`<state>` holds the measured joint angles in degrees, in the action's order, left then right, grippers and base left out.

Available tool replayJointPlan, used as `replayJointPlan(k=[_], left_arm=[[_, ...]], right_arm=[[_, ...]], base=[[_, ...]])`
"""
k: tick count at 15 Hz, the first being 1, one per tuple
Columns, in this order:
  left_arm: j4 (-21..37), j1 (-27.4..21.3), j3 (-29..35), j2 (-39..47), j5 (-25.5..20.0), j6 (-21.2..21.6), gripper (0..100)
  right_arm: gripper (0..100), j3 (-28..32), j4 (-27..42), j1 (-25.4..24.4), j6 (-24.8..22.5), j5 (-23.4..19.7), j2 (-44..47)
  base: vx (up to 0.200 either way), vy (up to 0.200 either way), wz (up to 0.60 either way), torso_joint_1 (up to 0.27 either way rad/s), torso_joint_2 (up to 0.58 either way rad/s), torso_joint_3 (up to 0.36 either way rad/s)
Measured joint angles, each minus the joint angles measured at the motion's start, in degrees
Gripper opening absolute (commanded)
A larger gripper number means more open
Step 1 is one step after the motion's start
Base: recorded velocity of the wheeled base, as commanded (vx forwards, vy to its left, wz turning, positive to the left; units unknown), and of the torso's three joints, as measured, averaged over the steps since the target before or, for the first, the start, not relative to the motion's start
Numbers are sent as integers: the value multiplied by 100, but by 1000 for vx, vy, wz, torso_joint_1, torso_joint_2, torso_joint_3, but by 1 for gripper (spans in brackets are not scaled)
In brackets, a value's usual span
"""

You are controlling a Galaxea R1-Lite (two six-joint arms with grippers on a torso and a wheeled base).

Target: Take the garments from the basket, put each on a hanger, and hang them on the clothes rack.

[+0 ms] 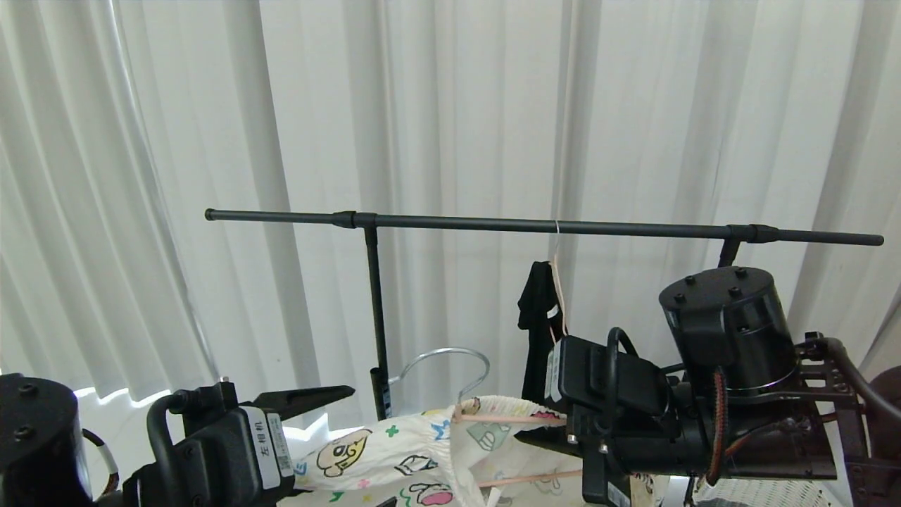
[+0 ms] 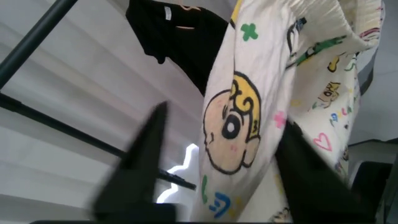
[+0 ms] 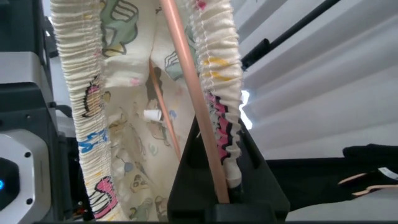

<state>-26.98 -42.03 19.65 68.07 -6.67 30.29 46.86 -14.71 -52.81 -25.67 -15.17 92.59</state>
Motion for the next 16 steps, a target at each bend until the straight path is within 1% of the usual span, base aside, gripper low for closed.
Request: replayJointPlan(k=[4,5,8,10,13,16], left_arm=[[5,218,-249,-178,-2,-18,100],[10,422,-336,-228,-4,-22,100],[10,1307,-701,-363,-24,-30,100],[13,1660,-963,-383,-28,-29,100],[13,1949,-1045,-138,-26,-27,100],[7,1999,-924,130,-41,-20,100]], right_arm=[[0,-249,5,406,-158,-7,-257],[0,-373,5,524,-202,-16,-358],[0,-734,7,872,-254,-33,-709],[0,-819,7,998,-249,-45,-872],[0,-852,0,1039,-249,-60,-1056],[0,-852,-1,1025,-249,-87,-1163]], base=[[0,0,0,0,0,0],[0,0,0,0,0,0],[0,0,0,0,0,0],[0,0,0,0,0,0],[0,0,0,0,0,0],[0,0,0,0,0,0]])
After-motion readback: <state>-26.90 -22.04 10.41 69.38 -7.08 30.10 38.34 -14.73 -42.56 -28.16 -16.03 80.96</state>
